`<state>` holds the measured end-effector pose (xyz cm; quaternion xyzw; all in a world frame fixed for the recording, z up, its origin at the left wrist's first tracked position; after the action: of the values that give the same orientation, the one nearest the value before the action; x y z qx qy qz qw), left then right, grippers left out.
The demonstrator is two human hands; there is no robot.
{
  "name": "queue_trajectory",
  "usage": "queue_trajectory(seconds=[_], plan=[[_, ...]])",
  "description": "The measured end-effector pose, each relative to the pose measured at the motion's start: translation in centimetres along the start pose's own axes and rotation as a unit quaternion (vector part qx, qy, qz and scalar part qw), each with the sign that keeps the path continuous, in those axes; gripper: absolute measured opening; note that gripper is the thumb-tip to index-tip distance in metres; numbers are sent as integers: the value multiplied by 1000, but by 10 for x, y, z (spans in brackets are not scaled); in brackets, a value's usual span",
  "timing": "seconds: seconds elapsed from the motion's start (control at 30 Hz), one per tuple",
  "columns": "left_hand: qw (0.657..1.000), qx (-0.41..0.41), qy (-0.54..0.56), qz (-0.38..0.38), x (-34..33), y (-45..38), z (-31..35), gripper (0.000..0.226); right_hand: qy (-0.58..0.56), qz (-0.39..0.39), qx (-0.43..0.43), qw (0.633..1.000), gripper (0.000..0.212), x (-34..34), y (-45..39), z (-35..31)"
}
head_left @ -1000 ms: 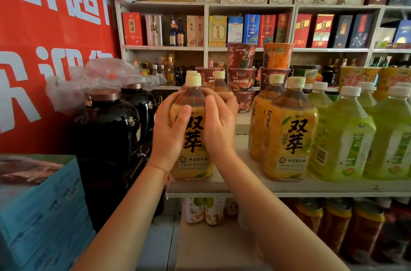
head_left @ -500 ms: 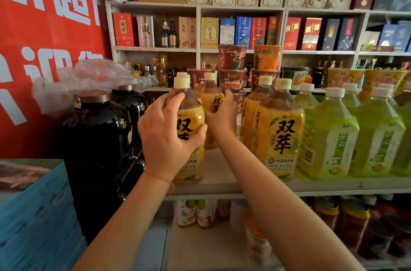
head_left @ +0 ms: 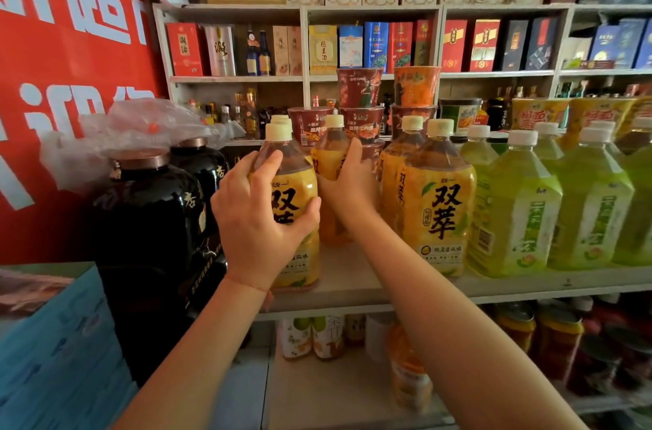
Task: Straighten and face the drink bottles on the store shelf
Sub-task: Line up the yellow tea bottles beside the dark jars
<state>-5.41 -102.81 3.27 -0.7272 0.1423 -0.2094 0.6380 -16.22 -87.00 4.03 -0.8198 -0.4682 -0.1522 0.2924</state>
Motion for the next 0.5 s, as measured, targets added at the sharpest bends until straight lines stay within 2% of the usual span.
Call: queue_trajectory(seconds=[0.1,0.23,0.4,0.5], plan=[[1000,3,-1,-3,0,0,1,70,68,26,43,996,95,13,16,-2],[1000,2,5,-5,0,0,2,70,152,61,80,983,94,25,33,-9],[1000,9,13,-14,0,0,2,71,176,-17,50,983,96,35,38,-13],[1000,6,17,-20,-1,0,2,72,232,-37,73,969,88,44,43,-24]])
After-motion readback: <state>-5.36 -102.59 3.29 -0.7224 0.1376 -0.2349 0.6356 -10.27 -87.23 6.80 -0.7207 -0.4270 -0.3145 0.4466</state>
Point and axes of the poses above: each hand's wrist, its own y-axis away from the middle knuckle, its own x-axis out of the back of the hand, z = x × y, the point moved 7 cm from there along -y, towards the middle knuckle, and after that the axes turned 14 degrees about -x, right-handed, at the moved point
